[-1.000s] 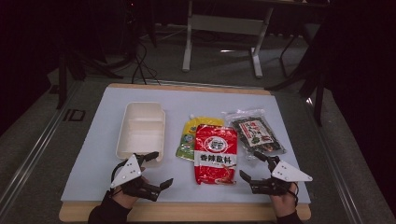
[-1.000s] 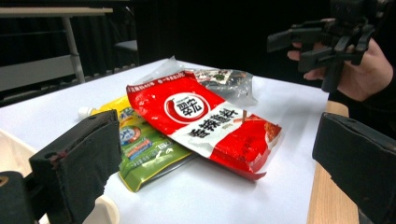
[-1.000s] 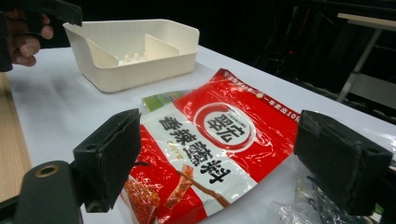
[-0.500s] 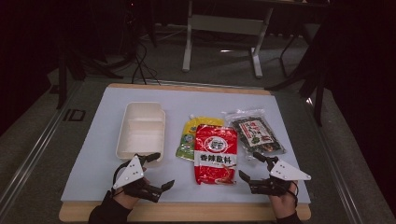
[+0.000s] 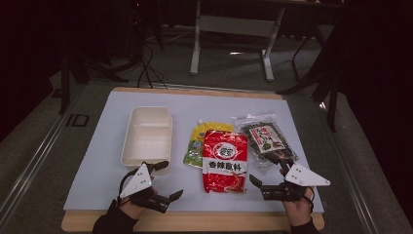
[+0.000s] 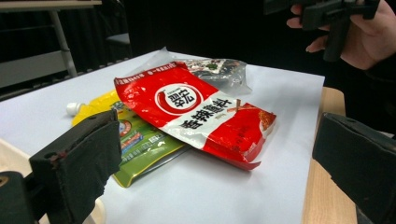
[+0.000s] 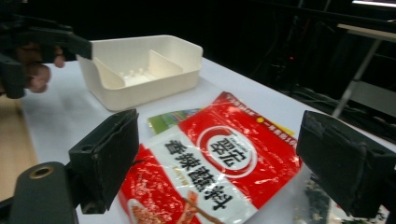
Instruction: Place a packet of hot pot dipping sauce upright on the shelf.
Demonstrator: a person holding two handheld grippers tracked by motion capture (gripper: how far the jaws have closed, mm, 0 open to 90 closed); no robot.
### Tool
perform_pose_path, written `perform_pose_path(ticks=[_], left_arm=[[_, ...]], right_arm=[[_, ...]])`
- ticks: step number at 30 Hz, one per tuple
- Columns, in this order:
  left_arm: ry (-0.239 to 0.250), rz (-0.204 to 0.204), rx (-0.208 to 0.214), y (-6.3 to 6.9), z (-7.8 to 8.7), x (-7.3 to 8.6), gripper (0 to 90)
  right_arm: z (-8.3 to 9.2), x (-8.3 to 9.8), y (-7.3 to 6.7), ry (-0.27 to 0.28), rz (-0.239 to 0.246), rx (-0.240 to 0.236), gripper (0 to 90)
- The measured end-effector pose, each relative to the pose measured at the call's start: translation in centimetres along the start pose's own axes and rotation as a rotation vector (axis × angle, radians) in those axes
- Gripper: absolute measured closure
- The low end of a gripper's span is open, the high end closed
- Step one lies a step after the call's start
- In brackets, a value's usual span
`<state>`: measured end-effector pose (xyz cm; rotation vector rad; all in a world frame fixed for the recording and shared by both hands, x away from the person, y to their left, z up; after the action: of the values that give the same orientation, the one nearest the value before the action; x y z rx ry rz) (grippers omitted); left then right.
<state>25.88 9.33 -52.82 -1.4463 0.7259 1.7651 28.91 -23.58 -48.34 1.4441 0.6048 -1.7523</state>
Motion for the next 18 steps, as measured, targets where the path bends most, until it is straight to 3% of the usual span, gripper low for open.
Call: perform_pose_path(ticks=[12, 18], left_arm=[[-0.003, 0.005, 0.0, 0.0, -0.1, 0.1, 2.3], [-0.011, -0.002, 0.001, 0.1, -0.2, 0.2, 2.4]], right_arm=[[-1.0, -1.6, 1.6, -0.009, 0.01, -0.016, 12.9], [-2.4, -2.1, 2.8, -0.038, -0.034, -0.057, 10.5]])
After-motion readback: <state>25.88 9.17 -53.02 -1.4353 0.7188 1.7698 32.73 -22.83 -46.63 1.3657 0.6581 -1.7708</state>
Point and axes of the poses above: each handheld gripper's, and its own axes: z roughly backward along the jaws, x roughly out of its underside, y roughly to its right, the point moved 6 cm from there along -z, roughly forward along the jaws, and after that the axes turned 2 degrees about -x, right-handed, at the moved point
